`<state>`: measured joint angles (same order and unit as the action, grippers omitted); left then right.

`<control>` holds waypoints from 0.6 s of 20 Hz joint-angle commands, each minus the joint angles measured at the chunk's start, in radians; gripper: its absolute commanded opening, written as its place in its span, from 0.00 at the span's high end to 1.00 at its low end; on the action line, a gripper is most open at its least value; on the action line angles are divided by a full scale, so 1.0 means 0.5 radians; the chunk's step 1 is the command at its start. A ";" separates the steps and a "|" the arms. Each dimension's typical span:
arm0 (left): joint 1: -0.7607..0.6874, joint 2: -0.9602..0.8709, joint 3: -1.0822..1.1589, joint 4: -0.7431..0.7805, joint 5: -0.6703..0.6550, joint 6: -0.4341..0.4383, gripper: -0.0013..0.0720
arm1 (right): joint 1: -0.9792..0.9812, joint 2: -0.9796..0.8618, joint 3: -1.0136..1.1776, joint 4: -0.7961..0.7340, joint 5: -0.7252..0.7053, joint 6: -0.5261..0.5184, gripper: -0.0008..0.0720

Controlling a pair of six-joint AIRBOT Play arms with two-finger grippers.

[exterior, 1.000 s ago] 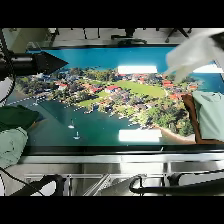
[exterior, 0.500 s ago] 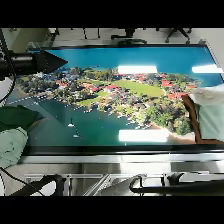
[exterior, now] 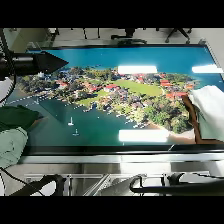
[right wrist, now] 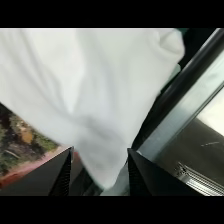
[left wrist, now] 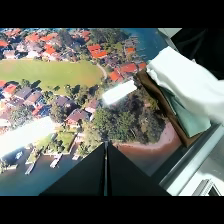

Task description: Fold the shirts.

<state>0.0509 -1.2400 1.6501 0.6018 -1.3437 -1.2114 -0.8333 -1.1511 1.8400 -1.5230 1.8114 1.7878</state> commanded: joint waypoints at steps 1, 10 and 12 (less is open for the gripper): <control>-0.001 -0.001 0.000 0.001 -0.005 0.000 0.96 | 0.000 0.008 -0.042 -0.100 0.032 -0.017 0.45; -0.001 0.001 0.000 0.010 0.071 -0.001 0.96 | 0.326 0.006 -0.069 0.668 -0.436 -0.196 0.96; -0.002 0.001 -0.001 0.115 -0.005 -0.002 0.96 | 0.587 0.065 -0.200 0.616 -0.474 -0.264 0.96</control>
<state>0.0505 -1.2400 1.6501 0.6144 -1.3193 -1.2118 -0.6708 -1.1412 1.7901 -1.2686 1.6348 1.7023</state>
